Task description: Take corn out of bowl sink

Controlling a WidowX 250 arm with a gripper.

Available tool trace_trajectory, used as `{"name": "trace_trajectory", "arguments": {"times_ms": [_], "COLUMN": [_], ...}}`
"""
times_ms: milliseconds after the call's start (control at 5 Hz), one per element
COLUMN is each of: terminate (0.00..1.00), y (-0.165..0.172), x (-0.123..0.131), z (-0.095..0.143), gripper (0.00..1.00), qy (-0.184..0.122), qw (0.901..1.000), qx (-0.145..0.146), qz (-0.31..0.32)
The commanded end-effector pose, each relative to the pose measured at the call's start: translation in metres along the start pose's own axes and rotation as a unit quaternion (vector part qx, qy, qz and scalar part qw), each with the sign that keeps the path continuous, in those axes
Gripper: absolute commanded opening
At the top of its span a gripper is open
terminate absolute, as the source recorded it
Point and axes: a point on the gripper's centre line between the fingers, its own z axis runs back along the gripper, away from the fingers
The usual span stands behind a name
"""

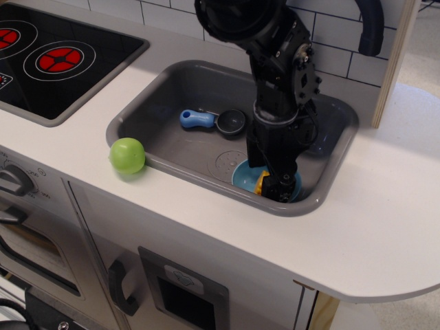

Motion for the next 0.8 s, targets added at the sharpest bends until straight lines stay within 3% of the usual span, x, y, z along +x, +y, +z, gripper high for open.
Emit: {"name": "trace_trajectory", "arguments": {"times_ms": [0, 200, 600], "terminate": [0.00, 0.00, 0.00], "y": [0.007, 0.011, 0.028], "x": [-0.005, -0.005, -0.011], "z": [-0.001, 0.001, 0.030], "gripper": [1.00, 0.00, 0.00], "qy": [0.002, 0.001, -0.019], "qw": [0.9999, 0.9999, 0.9986], "qx": [-0.007, -0.008, -0.029], "qz": [0.008, 0.015, 0.039]}}
